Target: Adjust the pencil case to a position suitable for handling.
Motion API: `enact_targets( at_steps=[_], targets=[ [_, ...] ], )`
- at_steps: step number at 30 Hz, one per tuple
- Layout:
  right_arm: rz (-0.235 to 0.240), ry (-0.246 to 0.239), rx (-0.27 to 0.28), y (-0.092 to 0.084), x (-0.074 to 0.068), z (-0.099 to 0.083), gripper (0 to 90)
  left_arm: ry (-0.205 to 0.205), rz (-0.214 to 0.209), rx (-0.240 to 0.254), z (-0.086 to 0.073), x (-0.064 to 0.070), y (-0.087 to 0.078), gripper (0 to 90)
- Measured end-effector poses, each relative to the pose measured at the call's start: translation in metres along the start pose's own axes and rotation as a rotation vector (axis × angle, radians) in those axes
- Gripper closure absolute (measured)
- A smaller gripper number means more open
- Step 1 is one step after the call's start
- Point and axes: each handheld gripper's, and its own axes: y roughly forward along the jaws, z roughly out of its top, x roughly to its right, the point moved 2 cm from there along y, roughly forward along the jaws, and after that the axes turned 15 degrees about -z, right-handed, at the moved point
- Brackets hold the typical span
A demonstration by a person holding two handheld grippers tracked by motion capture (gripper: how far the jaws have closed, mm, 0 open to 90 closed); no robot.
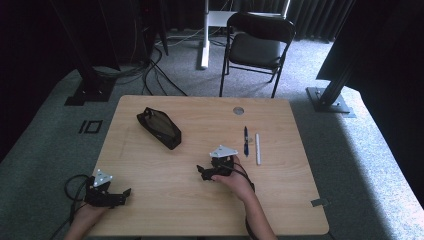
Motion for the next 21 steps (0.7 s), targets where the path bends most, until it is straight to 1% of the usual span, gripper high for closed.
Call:
enact_targets(
  at_steps=[3, 4, 6, 7, 12, 15, 18, 19, 21],
  targets=[
    [0.015, -0.005, -0.003, 0.008, -0.005, 0.005, 12.0, 0.0, 0.0, 0.0, 0.0, 0.0, 0.0, 0.6],
    [0.019, -0.008, -0.003, 0.01, -0.006, 0.007, 14.0, 0.0, 0.0, 0.0, 0.0, 0.0, 0.0, 0.6],
    [0.018, -0.007, -0.001, 0.012, -0.007, 0.008, 14.2, -0.002, 0.0, 0.002, 0.0, 0.0, 0.0, 0.6],
    [0.027, -0.008, 0.001, 0.015, -0.011, 0.014, 14.2, -0.002, 0.0, 0.002, 0.0, 0.0, 0.0, 0.6],
    [0.033, -0.04, 0.012, 0.019, -0.017, 0.026, 14.2, -0.002, 0.0, 0.0, 0.0, 0.0, 0.0, 0.6],
    [0.042, -0.04, 0.018, 0.024, -0.021, 0.033, 14.2, -0.002, 0.0, 0.0, 0.0, 0.0, 0.0, 0.6],
    [0.046, -0.041, 0.019, 0.026, -0.023, 0.036, 14.2, -0.002, 0.0, 0.0, 0.0, 0.0, 0.0, 0.6],
    [0.052, -0.048, 0.024, 0.029, -0.026, 0.04, 14.2, -0.002, 0.0, 0.0, 0.0, 0.0, 0.0, 0.6],
    [0.056, -0.047, 0.023, 0.032, -0.028, 0.043, 14.2, -0.002, 0.0, 0.0, 0.0, 0.0, 0.0, 0.6]
  ],
)
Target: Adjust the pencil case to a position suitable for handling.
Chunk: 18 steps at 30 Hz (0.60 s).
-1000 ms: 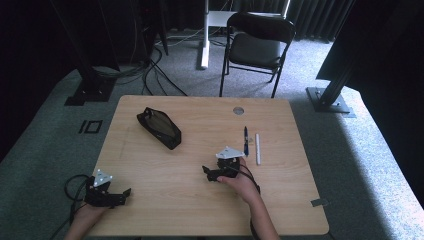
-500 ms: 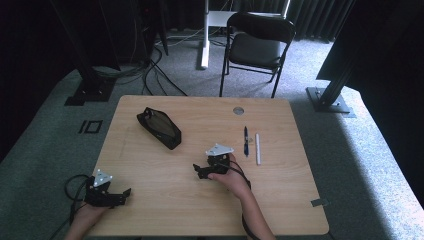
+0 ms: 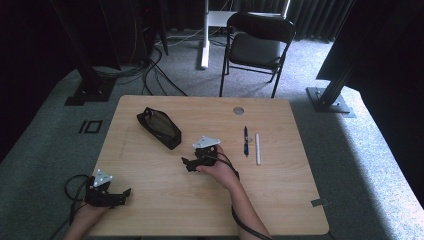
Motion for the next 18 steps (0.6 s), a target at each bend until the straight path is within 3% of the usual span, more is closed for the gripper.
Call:
enact_targets(
  at_steps=[9, 18],
  targets=[
    [0.006, -0.007, -0.005, 0.015, -0.005, 0.007, 14.2, 0.0, 0.0, 0.0, 0.0, 0.0, 0.0, 0.6],
    [0.016, 0.018, 0.0, 0.023, -0.006, 0.013, 14.2, 0.0, 0.0, 0.0, 0.0, 0.0, 0.0, 0.6]
  ],
)
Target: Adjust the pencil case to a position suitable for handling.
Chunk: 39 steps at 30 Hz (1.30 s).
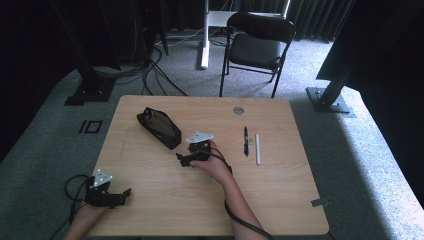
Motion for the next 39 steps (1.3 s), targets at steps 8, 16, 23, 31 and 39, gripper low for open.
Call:
enact_targets(
  at_steps=[8, 16, 23, 31, 39],
  targets=[
    [-0.018, -0.001, 0.011, 0.005, -0.003, 0.008, 18.3, 0.0, 0.0, 0.0, 0.0, 0.0, 0.0, 0.6],
    [-0.064, 0.019, 0.03, 0.009, 0.0, 0.015, 34.6, 0.002, -0.002, -0.001, 0.0, 0.0, 0.0, 0.6],
    [-0.076, -0.02, 0.066, 0.013, -0.003, 0.025, 45.4, 0.002, -0.002, -0.001, 0.0, 0.0, 0.0, 0.6],
    [-0.072, -0.018, 0.057, 0.017, -0.008, 0.032, 51.6, 0.001, -0.002, 0.0, 0.0, 0.0, 0.0, 0.6],
    [-0.07, -0.005, 0.055, 0.021, -0.009, 0.034, 59.9, 0.003, -0.003, 0.0, 0.0, 0.0, 0.0, 0.5]
  ],
)
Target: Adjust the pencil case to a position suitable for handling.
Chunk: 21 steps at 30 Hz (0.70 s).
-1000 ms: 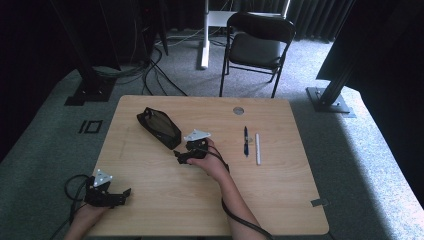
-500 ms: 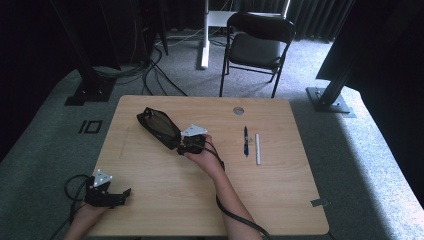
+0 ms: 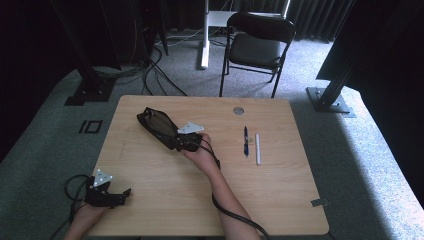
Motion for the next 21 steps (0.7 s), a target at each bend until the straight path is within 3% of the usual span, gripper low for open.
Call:
enact_targets(
  at_steps=[8, 10, 14, 21],
  targets=[
    [-0.024, -0.019, -0.015, 0.0038, -0.0036, 0.0029, 72.9, 0.0, 0.0, 0.0, 0.0, 0.0, 0.0, 0.5],
    [-0.009, -0.039, -0.022, 0.0029, -0.0054, 0.0031, 73.1, 0.0, 0.0, 0.0, 0.0, 0.0, 0.0, 0.5],
    [0.001, -0.013, -0.027, 0.0009, -0.0055, 0.0023, 73.2, 0.0, 0.0, 0.0, 0.0, 0.0, 0.0, 0.5],
    [0.007, -0.011, -0.034, -0.0036, -0.0028, -0.0011, 73.3, 0.0, 0.0, 0.0, 0.0, 0.0, 0.0, 0.5]
  ],
)
